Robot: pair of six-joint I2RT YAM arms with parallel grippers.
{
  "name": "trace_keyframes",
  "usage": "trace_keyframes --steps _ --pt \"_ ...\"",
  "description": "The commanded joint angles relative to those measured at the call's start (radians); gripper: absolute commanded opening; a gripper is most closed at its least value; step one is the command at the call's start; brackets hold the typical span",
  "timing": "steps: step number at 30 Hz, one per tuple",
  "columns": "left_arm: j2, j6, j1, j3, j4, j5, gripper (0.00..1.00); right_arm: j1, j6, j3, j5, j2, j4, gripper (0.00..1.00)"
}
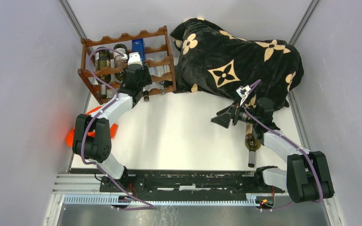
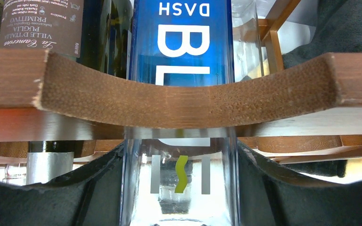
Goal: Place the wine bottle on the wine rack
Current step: Place the wine bottle in the wine rack.
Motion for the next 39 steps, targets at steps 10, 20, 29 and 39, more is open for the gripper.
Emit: trace_keyframes --steps 10,20,29,39 --pt "-0.045 0.020 0.013 0.081 0.206 -0.093 0.74 -0.003 -0.018 0.034 -0.016 -0.024 0.044 0.98" --pt "-0.080 0.001 0.013 0.081 0.135 -0.053 0.81 -0.005 -0.019 0.034 -0.017 -0.025 0.044 0.98" --pt "-0.196 -0.039 0.012 0.028 0.000 -0.048 0.89 -0.004 -0.063 0.041 -0.017 -0.042 0.026 0.98" --pt "-0.497 -0.128 0.012 -0.111 -0.192 0.121 0.93 -0.004 -0.622 0.179 0.017 -0.192 -0.383 0.98"
